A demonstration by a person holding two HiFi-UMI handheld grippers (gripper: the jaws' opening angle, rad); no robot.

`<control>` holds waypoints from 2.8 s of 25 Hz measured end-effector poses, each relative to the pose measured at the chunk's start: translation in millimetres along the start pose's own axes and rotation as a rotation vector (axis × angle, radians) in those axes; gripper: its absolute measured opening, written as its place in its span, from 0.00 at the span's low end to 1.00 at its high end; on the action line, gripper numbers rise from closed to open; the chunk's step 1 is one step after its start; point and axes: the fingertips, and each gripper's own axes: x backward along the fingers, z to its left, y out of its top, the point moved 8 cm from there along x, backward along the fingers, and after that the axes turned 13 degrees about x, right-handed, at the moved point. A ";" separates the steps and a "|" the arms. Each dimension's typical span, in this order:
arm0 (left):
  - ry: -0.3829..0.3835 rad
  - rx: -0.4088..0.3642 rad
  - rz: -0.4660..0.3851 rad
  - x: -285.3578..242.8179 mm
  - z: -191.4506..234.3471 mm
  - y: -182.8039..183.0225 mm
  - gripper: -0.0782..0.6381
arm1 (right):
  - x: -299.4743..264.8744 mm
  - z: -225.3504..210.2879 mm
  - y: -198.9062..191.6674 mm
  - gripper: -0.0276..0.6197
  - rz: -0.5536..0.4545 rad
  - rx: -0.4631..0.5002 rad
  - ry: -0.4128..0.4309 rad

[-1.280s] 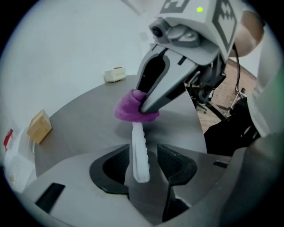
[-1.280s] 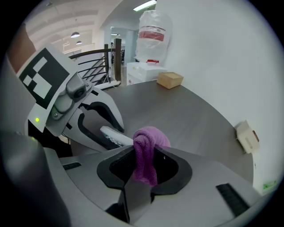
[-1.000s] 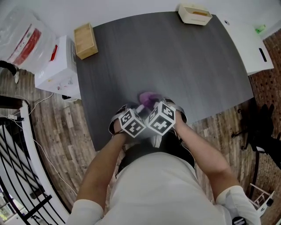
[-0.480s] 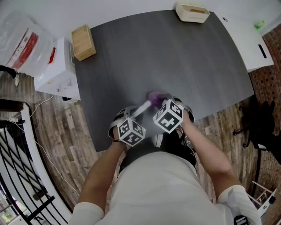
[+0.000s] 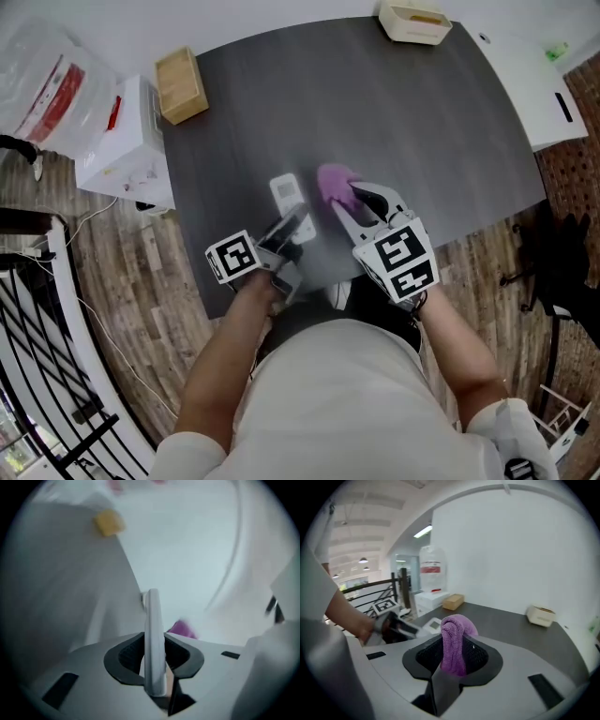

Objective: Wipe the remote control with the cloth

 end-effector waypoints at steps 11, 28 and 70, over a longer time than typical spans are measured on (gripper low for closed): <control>-0.265 0.284 -0.465 9.3 -30.7 41.1 0.25 | -12.6 56.7 3.6 0.21 0.008 0.065 -0.091; -0.078 0.074 -0.343 0.0 -23.7 28.2 0.25 | -14.3 89.5 -8.5 0.21 0.097 0.381 0.219; 0.708 -1.451 0.764 20.9 43.3 -108.9 0.52 | -44.3 14.6 -112.1 0.21 0.474 -0.009 0.112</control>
